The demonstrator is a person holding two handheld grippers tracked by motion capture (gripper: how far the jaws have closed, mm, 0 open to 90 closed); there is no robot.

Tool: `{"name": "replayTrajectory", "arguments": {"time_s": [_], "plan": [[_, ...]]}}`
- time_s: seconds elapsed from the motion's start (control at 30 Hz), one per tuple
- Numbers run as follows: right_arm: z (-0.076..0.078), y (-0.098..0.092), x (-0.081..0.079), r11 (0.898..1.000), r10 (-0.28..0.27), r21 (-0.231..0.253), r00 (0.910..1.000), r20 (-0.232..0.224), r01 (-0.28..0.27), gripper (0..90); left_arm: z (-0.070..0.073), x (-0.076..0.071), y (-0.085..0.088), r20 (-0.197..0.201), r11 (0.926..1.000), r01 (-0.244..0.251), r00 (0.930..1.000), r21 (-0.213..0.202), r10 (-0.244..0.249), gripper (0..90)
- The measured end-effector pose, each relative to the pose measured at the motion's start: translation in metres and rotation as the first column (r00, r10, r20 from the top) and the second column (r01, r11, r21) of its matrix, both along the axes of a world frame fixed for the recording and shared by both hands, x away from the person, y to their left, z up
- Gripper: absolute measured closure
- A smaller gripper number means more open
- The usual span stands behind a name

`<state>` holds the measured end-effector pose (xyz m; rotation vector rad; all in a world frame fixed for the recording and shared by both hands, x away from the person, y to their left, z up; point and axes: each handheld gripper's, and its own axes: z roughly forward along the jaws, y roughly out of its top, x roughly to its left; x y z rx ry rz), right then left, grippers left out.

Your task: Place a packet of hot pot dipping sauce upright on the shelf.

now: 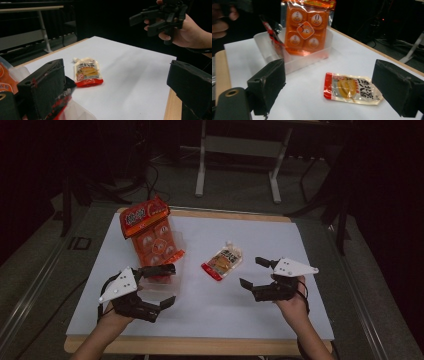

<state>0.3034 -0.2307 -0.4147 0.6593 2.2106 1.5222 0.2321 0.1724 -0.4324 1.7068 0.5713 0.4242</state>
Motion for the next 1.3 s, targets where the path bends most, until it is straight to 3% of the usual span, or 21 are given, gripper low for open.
{"name": "replayTrajectory", "arguments": {"time_s": [0.27,0.43,0.53,0.63,0.7,1.07,1.3], "plan": [[-0.001,0.0,0.016,0.997,-0.074,0.022,0.997,-0.024,0.074,10.8,-0.015,-0.016,-0.005,-0.019,0.9987,-0.04,0.999,-0.032,0.04,2.3],[-0.004,-0.001,0.026,0.994,-0.107,0.005,0.9934,-0.042,0.107,10.9,-0.025,-0.024,-0.006,-0.04,0.9988,-0.039,0.9985,-0.031,0.038,2.4],[-0.006,-0.003,0.032,0.992,-0.129,-0.004,0.9905,-0.045,0.129,10.9,-0.031,-0.029,-0.01,-0.033,0.9991,-0.042,0.9986,-0.006,0.042,2.4],[-0.009,-0.003,0.038,0.988,-0.155,-0.023,0.9868,-0.048,0.154,12.7,-0.037,-0.035,-0.013,-0.032,0.9989,-0.042,0.9986,-0.022,0.041,2.4],[-0.012,-0.003,0.042,0.986,-0.166,-0.03,0.9847,-0.054,0.164,12.9,-0.04,-0.038,-0.015,-0.026,0.999,-0.042,0.9988,-0.011,0.042,2.3],[-0.024,0.001,0.068,0.974,-0.219,-0.067,0.9728,-0.076,0.214,13.5,-0.054,-0.042,-0.018,-0.022,0.9991,-0.041,0.9989,0.001,0.041,2.3],[-0.04,0.004,0.09,0.965,-0.258,-0.084,0.9591,-0.116,0.25,14.1,-0.058,-0.041,-0.02,-0.019,0.9991,-0.038,0.9991,0.018,0.039,2.3]]}}
